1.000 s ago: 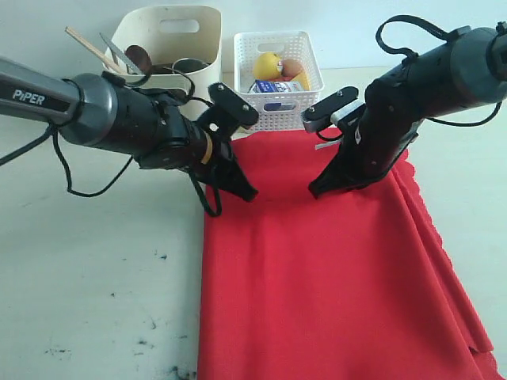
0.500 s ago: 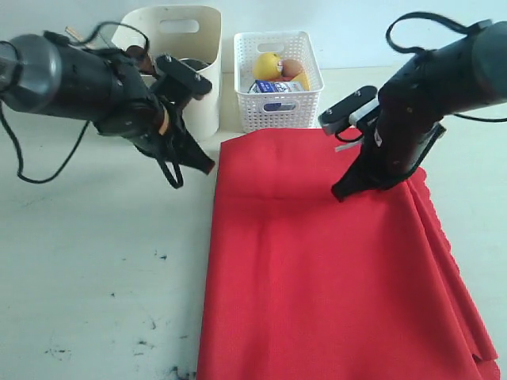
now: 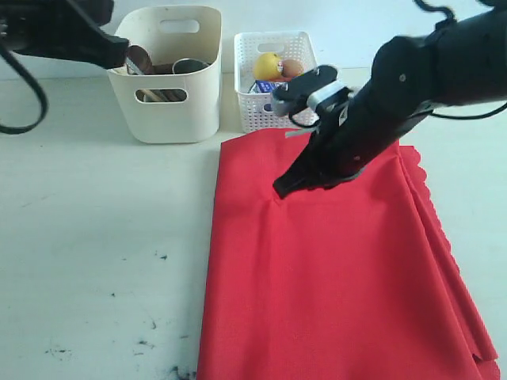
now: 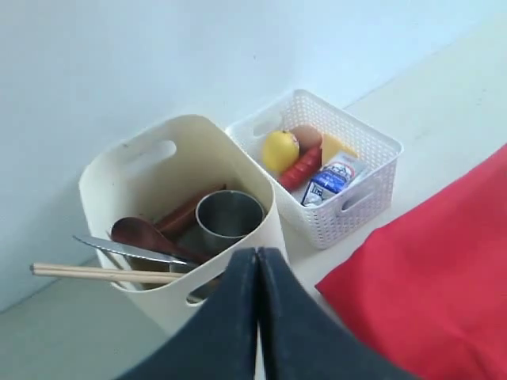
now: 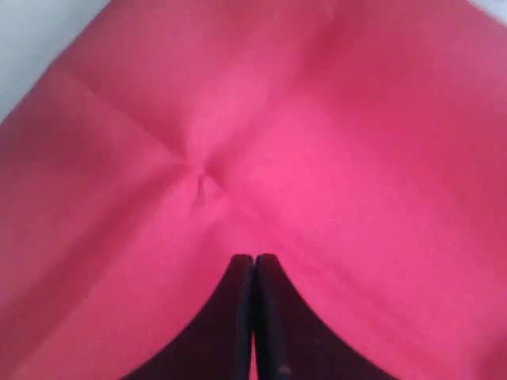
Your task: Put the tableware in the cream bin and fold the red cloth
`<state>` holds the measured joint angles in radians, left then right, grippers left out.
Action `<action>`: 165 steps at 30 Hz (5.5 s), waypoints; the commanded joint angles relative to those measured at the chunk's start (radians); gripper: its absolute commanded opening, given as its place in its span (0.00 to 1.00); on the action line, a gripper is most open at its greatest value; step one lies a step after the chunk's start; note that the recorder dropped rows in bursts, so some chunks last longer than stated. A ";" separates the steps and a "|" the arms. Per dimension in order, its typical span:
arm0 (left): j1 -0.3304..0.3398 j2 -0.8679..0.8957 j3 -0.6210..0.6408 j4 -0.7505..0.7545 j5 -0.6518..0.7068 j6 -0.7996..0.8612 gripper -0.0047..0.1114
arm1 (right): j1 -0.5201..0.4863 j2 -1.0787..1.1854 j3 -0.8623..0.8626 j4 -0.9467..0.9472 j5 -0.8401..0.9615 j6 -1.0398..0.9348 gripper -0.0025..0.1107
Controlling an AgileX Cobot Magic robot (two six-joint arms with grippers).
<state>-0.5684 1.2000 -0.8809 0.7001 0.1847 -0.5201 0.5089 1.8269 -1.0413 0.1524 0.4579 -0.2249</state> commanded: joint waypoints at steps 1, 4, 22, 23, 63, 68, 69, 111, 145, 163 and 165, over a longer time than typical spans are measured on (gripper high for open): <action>0.000 -0.137 0.091 0.009 -0.004 -0.008 0.06 | 0.003 0.101 0.007 0.022 -0.023 -0.025 0.02; 0.000 -0.185 0.118 0.009 -0.031 -0.012 0.06 | 0.003 0.143 0.007 0.020 -0.019 -0.025 0.02; 0.000 -0.200 0.120 0.027 -0.034 -0.012 0.06 | 0.003 0.147 0.142 -0.737 0.080 0.661 0.02; 0.000 -0.200 0.120 0.027 -0.034 -0.012 0.06 | 0.003 0.147 0.155 -0.804 0.098 0.727 0.02; 0.000 -0.200 0.120 0.027 -0.034 -0.016 0.06 | -0.654 0.202 0.070 -1.017 -0.408 1.266 0.02; 0.000 -0.200 0.120 0.027 -0.034 -0.016 0.06 | -0.641 0.313 -0.110 -1.017 -0.404 1.264 0.02; 0.000 -0.200 0.120 0.027 -0.034 -0.016 0.06 | -0.637 0.329 -0.143 -1.017 -0.404 1.264 0.02; 0.000 -0.200 0.120 0.023 -0.053 -0.033 0.06 | -0.497 0.219 -0.434 -0.268 0.099 0.320 0.02; 0.000 -0.200 0.120 0.027 -0.053 -0.042 0.06 | -0.430 0.272 0.021 -0.175 -0.393 0.270 0.02; 0.000 -0.200 0.122 0.027 -0.050 -0.042 0.06 | -0.517 0.310 -0.187 -0.236 -0.233 0.277 0.02; 0.000 -0.200 0.122 0.024 -0.050 -0.042 0.06 | -0.538 0.300 -0.187 -0.236 -0.224 0.279 0.02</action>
<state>-0.5684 1.0021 -0.7639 0.7264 0.1375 -0.5540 0.0025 2.1374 -1.2258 -0.0692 0.1924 0.0507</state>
